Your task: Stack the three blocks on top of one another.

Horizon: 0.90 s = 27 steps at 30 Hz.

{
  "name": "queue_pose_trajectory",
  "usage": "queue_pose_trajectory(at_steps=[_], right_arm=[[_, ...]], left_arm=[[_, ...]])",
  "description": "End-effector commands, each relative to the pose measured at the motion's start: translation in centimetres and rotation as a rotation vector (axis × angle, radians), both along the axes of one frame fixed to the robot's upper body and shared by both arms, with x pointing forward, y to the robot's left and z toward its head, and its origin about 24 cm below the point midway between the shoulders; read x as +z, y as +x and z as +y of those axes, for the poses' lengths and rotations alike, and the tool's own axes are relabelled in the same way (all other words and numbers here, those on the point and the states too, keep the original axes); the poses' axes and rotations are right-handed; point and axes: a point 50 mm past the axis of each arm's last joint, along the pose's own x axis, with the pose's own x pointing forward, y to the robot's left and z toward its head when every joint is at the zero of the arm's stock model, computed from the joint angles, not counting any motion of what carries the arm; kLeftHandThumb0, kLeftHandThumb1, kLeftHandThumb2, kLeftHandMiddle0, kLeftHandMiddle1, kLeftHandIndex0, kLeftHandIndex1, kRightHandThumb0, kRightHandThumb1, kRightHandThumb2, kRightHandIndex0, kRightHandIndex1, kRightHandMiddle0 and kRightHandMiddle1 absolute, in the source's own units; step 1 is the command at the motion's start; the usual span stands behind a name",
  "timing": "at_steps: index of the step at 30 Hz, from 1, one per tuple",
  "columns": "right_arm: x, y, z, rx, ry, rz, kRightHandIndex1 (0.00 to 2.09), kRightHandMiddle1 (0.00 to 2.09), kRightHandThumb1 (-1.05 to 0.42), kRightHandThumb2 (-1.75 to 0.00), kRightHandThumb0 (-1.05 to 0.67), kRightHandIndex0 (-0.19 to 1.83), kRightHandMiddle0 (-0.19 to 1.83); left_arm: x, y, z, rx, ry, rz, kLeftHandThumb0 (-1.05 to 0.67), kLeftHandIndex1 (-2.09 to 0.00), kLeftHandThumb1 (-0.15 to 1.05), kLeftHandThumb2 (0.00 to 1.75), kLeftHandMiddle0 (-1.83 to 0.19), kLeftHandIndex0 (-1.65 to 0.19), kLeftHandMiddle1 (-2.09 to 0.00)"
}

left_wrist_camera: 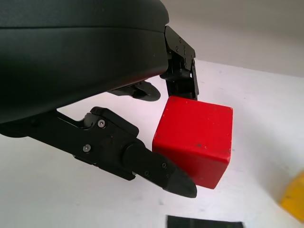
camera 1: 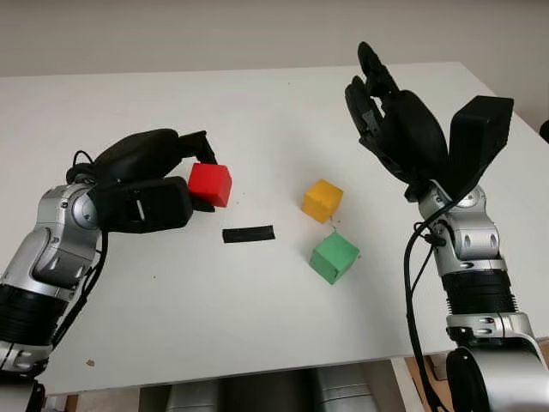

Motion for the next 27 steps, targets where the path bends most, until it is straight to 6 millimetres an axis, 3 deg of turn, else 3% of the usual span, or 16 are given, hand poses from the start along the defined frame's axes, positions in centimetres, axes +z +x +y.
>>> queue_pose_trajectory(at_steps=[1,8,14,20,27], right_arm=[[0.2,-0.2,0.2,0.003,0.003,-0.012,0.01,0.06,-1.05,-0.46,-0.61,-0.19,-0.16],[0.2,-0.3,0.4,-0.003,-0.001,-0.011,0.02,0.06,-1.05,-0.44,-0.61,-0.19,-0.16],[0.1,-0.3,0.4,-0.001,-0.004,-0.016,0.02,0.06,-1.05,-0.44,-0.61,-0.19,-0.15],[0.2,-0.3,0.4,-0.009,-0.016,-0.021,0.03,0.06,-1.05,-0.44,-0.62,-0.19,-0.15],[0.2,-0.2,0.8,-0.005,0.003,-0.019,0.04,0.06,-1.05,-0.43,-0.62,-0.19,-0.14]], left_arm=[[0.1,-0.3,-0.6,-0.01,-0.028,-0.004,-0.43,-1.62,0.99,0.05,-0.38,-0.37,-0.05],[-0.9,-1.0,-2.5,0.047,0.02,-0.006,-0.42,-1.8,0.99,0.05,-0.41,-0.33,-0.06],[-1.5,-1.1,-3.5,0.032,0.053,0.026,-0.4,-1.7,0.97,0.05,-0.39,-0.34,-0.05],[-1.6,-1.1,-4.3,0.044,0.148,0.031,-0.39,-1.79,0.97,0.05,-0.42,-0.31,-0.07],[-1.8,-0.6,-5.0,0.06,0.186,0.051,-0.37,-1.57,0.96,0.05,-0.46,-0.35,-0.07]])
